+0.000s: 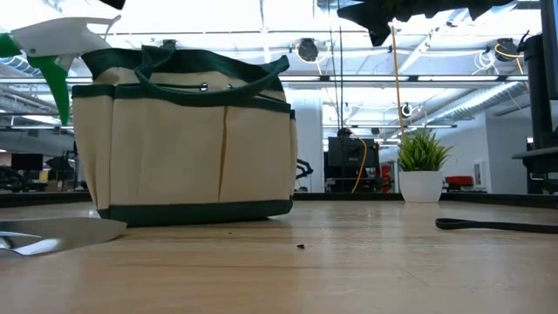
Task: Pick & Place Garden tools in Gardening bag
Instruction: Put the spray bottle into the gardening bag
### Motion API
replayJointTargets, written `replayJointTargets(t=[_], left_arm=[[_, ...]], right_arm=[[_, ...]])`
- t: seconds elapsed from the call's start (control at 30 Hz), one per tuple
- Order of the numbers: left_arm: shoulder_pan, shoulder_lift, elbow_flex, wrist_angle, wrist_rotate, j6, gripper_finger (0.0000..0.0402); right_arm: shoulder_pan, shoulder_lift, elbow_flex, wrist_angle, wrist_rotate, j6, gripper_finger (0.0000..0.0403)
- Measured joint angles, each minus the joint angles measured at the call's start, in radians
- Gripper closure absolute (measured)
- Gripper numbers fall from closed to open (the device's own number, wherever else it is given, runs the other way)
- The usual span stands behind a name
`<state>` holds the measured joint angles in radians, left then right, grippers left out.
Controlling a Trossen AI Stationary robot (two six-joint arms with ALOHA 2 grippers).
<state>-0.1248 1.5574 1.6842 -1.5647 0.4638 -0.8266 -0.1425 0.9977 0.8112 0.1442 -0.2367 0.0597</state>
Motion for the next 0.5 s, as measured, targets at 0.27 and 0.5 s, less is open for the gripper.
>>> replayJointTargets(t=[0.27, 0.5], left_arm=[[-0.183, 0.016, -0.001, 0.009, -0.21, -0.049, 0.0218], [-0.335, 0.016, -0.004, 0.029, -0.549, -0.186, 0.0218]], right_arm=[[0.0, 0.0, 0.0, 0.0, 0.0, 0.0, 0.0232], [0.0, 0.0, 0.0, 0.0, 0.0, 0.005, 0.0232]])
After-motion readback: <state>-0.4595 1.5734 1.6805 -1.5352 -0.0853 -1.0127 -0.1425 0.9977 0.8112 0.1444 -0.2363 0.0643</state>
